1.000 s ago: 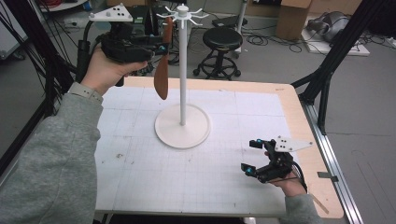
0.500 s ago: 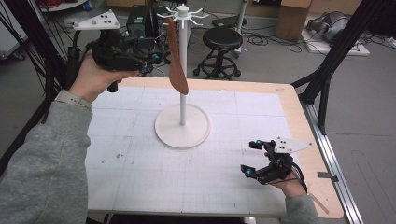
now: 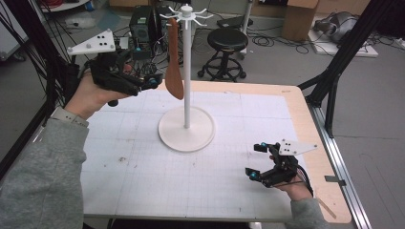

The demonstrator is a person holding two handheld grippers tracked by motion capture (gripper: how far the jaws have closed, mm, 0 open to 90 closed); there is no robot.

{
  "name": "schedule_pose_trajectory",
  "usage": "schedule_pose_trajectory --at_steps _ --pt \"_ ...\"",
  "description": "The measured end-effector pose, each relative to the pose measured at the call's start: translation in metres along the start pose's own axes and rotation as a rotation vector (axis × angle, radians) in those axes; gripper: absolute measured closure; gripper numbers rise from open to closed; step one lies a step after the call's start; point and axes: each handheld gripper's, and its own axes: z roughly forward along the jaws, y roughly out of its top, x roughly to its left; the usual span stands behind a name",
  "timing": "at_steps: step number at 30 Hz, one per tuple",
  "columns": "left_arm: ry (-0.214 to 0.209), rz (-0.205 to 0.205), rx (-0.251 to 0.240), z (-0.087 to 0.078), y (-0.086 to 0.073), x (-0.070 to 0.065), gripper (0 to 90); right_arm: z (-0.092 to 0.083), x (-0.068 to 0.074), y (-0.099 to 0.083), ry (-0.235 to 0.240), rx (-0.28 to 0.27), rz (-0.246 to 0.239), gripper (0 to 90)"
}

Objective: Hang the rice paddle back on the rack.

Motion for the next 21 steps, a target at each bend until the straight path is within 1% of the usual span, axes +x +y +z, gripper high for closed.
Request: schedule_pose_trajectory --at_steps 1,3,7,11,13,17,19,20,21 --pt "-0.017 -0.016 0.006 0.000 -0.001 0.000 7.3 0.000 -0.001 0.000 -0.004 -0.002 -0.004 1.0" --pt "-0.021 -0.040 0.012 0.000 -0.003 0.000 1.9 -0.001 -0.001 0.000 -0.009 -0.008 -0.009 1.0" --pt "0.004 -0.057 0.026 -0.001 -0.007 0.004 1.7 -0.004 -0.001 0.000 -0.025 -0.014 0.003 0.9" --pt "0.016 -0.057 0.028 -0.002 -0.015 0.005 1.7 -0.005 0.002 -0.001 -0.028 -0.012 0.001 1.0" --pt "0.022 -0.057 0.038 -0.003 -0.019 0.005 1.7 -0.006 0.003 -0.002 -0.028 -0.008 0.005 1.0" --pt "0.023 -0.064 0.040 -0.005 -0.026 0.006 1.7 -0.008 0.004 -0.004 -0.035 -0.004 0.002 1.0" --pt "0.026 -0.062 0.045 -0.006 -0.030 0.006 1.7 -0.010 0.006 -0.004 -0.037 -0.007 0.005 1.0" --pt "0.028 -0.060 0.045 -0.007 -0.032 0.005 1.7 -0.010 0.006 -0.004 -0.039 -0.011 -0.005 1.0" --pt "0.030 -0.056 0.045 -0.008 -0.033 0.004 1.7 -0.011 0.007 -0.004 -0.037 -0.008 0.003 1.0"
